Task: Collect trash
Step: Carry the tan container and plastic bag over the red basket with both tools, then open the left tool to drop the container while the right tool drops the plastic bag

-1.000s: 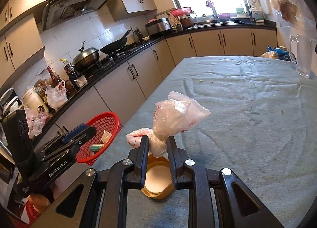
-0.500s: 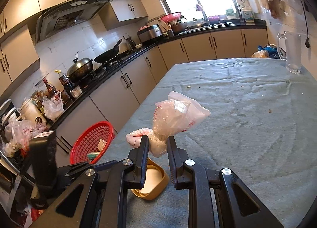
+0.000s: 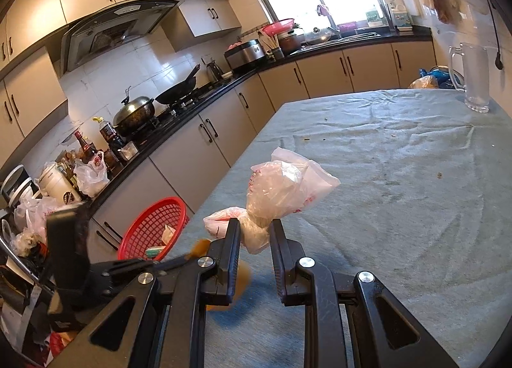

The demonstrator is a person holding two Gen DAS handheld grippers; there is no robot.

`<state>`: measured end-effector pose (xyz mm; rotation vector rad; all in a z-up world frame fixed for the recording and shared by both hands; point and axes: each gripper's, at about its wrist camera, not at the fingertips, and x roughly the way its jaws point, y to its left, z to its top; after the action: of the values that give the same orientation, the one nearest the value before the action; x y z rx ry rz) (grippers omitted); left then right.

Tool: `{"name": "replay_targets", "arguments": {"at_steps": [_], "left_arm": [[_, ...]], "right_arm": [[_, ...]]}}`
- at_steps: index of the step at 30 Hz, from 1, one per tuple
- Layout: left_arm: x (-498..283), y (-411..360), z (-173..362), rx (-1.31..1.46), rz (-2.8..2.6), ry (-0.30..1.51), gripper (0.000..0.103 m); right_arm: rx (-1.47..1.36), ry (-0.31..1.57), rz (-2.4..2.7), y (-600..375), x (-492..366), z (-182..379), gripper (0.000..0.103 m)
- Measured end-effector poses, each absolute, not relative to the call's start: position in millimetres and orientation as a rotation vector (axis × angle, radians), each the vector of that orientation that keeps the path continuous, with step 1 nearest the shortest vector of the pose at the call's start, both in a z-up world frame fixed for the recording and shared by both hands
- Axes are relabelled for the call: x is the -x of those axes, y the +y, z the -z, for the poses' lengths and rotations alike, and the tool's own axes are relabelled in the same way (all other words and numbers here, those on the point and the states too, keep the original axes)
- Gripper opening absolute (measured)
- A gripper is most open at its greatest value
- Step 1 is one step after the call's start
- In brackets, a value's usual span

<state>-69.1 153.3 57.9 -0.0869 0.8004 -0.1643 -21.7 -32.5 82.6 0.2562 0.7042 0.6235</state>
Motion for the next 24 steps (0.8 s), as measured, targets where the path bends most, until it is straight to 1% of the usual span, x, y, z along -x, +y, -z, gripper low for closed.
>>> {"name": "replay_targets", "arguments": {"at_steps": [4,11,18,24], "left_arm": [[83.6,189.5,-73.4,0.103,0.082,0.748,0.006],[104.5,267.8,-81.5,0.148,-0.107,0.694,0.006],[120.4,329.6,-65.9,0.201,-0.255,0.706,0.006],[117.7,347.8,-45.4,0.211,-0.321,0.736,0.006]], "right_arm": [[-0.229,0.709,-0.657,-9.9,20.3,-87.7,0.021],[-0.159,0.733,-0.762,54.7,21.1,-91.7,0.021],[-0.069,0.78,-0.859,125.7,27.2,-80.7,0.021],[0.041,0.82,-0.897,176.7,33.9,-60.0,0.021]]}}
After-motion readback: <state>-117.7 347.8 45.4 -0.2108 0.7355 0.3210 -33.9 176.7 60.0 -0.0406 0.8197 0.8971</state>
